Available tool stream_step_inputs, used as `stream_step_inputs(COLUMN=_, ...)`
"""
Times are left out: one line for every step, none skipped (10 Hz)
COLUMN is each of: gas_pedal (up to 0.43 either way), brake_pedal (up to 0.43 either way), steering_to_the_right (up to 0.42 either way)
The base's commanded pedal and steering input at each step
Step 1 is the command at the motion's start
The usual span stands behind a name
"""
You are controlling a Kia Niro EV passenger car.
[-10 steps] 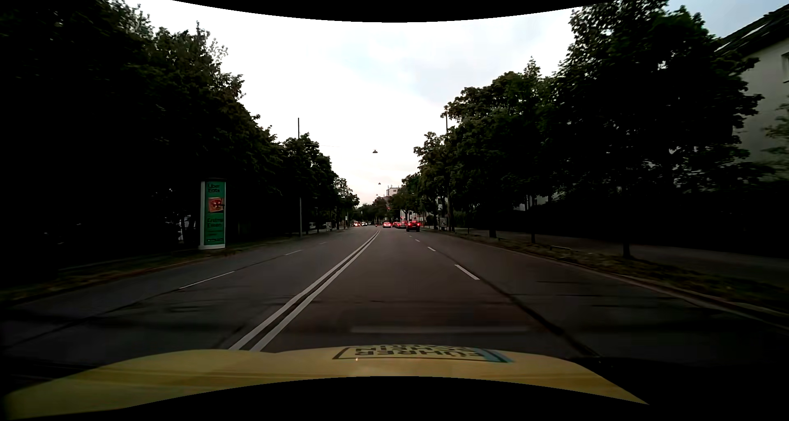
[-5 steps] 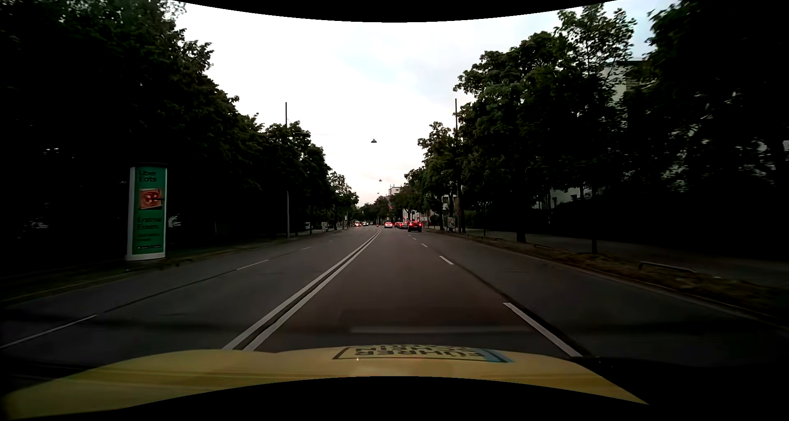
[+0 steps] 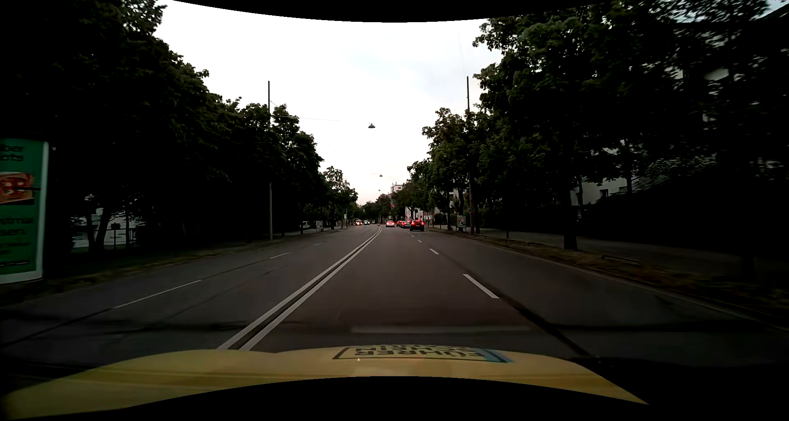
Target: Follow the waypoints while adhering to traffic rules and regulations
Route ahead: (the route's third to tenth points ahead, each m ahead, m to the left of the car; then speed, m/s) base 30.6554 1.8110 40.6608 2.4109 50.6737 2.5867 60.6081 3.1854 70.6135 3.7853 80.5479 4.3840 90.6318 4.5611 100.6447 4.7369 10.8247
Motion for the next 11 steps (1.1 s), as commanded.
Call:
stream_step_inputs(gas_pedal=0.0, brake_pedal=0.0, steering_to_the_right=-0.008)
stream_step_inputs(gas_pedal=0.0, brake_pedal=0.0, steering_to_the_right=-0.008)
stream_step_inputs(gas_pedal=0.0, brake_pedal=0.0, steering_to_the_right=-0.008)
stream_step_inputs(gas_pedal=0.0, brake_pedal=0.0, steering_to_the_right=-0.008)
stream_step_inputs(gas_pedal=0.0, brake_pedal=0.0, steering_to_the_right=-0.008)
stream_step_inputs(gas_pedal=0.0, brake_pedal=0.0, steering_to_the_right=-0.008)
stream_step_inputs(gas_pedal=0.0, brake_pedal=0.0, steering_to_the_right=-0.008)
stream_step_inputs(gas_pedal=0.0, brake_pedal=0.0, steering_to_the_right=-0.008)
stream_step_inputs(gas_pedal=0.0, brake_pedal=0.0, steering_to_the_right=-0.008)
stream_step_inputs(gas_pedal=0.0, brake_pedal=0.0, steering_to_the_right=-0.008)
stream_step_inputs(gas_pedal=0.0, brake_pedal=0.0, steering_to_the_right=-0.008)
